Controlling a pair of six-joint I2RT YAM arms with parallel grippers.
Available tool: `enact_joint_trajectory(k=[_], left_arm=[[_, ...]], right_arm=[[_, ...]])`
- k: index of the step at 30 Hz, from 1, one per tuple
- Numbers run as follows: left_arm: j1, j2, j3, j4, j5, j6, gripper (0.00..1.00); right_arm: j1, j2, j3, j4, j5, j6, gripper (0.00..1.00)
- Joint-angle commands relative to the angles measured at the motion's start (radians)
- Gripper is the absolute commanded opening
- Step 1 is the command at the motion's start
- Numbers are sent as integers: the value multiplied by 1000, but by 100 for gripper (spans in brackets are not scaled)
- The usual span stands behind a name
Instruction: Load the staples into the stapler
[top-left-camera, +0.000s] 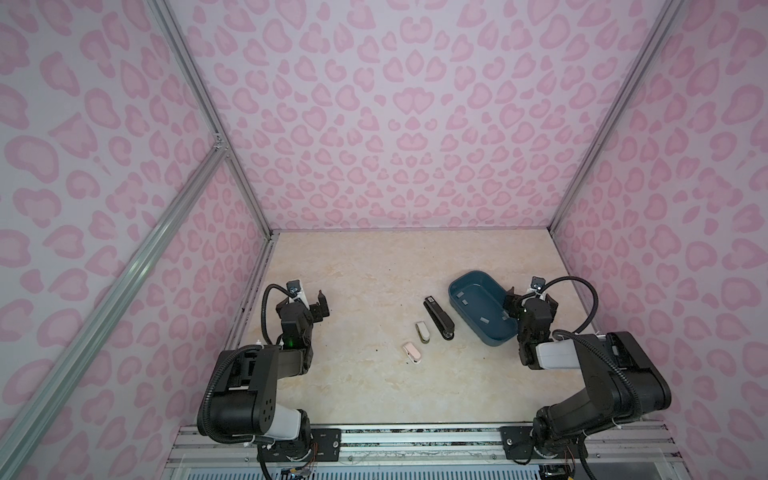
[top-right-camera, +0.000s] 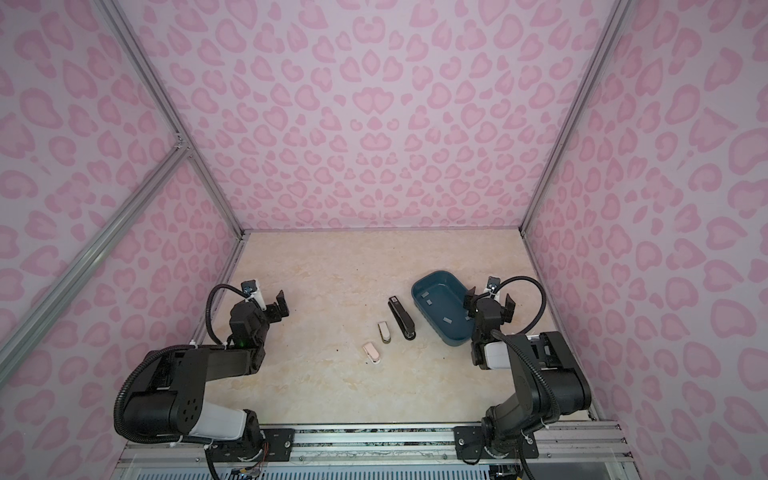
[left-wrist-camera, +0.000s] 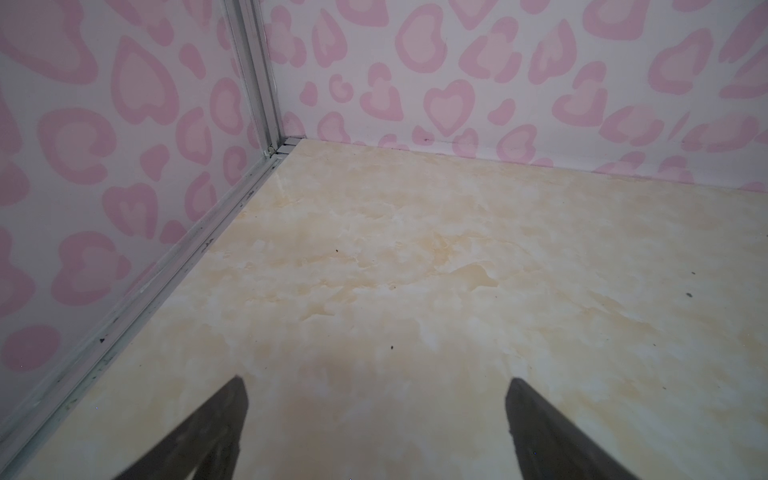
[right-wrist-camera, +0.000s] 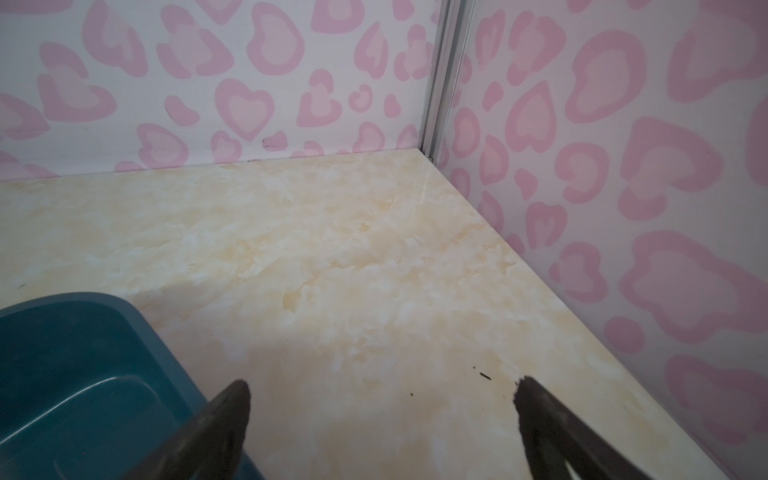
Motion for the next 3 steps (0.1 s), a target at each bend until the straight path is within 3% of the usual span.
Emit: enact_joint_trajectory(k=[1,3], left_arm=[[2,5,9,40,4,9,98],[2,4,9,40,3,8,98]], right_arm=[[-2,-5,3,-23,12,5,99],[-2,-10,-4,-17,11,4,99]])
